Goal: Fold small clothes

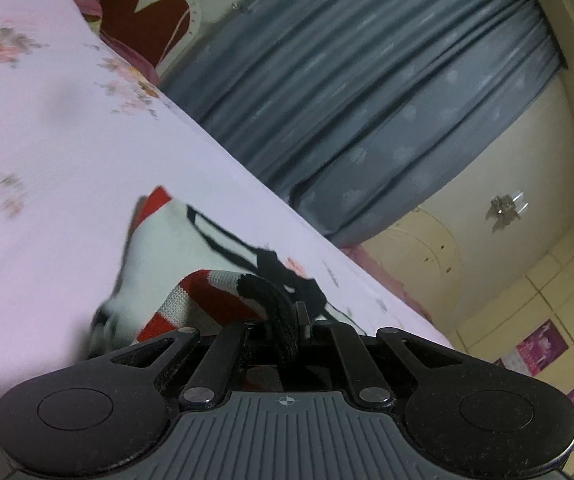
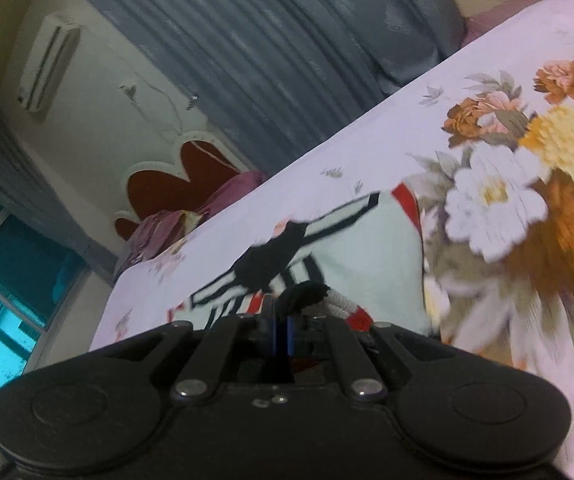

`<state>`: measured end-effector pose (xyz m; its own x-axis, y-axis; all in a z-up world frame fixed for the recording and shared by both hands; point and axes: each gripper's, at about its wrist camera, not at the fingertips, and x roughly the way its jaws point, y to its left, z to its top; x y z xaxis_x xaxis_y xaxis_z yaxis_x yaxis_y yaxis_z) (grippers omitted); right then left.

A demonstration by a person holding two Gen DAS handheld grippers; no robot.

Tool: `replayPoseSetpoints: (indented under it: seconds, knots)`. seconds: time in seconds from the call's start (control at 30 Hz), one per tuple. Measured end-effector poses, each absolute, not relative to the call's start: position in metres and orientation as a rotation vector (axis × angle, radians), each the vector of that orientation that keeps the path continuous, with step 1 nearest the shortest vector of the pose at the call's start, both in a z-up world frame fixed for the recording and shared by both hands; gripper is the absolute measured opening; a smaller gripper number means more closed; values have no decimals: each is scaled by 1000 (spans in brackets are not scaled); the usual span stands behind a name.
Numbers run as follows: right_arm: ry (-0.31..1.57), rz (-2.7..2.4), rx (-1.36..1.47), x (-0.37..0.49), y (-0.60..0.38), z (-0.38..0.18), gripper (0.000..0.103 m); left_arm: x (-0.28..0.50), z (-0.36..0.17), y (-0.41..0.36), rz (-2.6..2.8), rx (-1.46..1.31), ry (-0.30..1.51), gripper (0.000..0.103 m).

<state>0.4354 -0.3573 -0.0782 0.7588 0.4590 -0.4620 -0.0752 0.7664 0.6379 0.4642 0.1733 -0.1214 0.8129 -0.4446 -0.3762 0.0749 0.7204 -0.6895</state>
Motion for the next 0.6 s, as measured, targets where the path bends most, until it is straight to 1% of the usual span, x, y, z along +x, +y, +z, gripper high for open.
replayPoseSetpoints:
  seconds: [0.17,0.33,0.43,0.5,0.53,0.57,0.6]
  knots:
    - [697,266,696,506,-359,-94,5,546,-134,168,-289,-706,658,3]
    - [803,232,771,569,-360,-133,5,602,-167,166,-261,-703,771,3]
    - [844,211,845,593,-362,-159,6,621,-182,165,-284,-774,785,4]
    - [824,209,869,600,-363,-167,10,623,-188,167,-327,-846,747,7]
    - [809,213,876,601,-362,-168,12,626,-190,167,-331,-868,733,18]
    - [787,215,884,603,-363,-168,20,628,-191,168,-327,-886,712,41]
    - [766,206,889,604,-364,-168,34,630,-191,170,-307,-901,680,58]
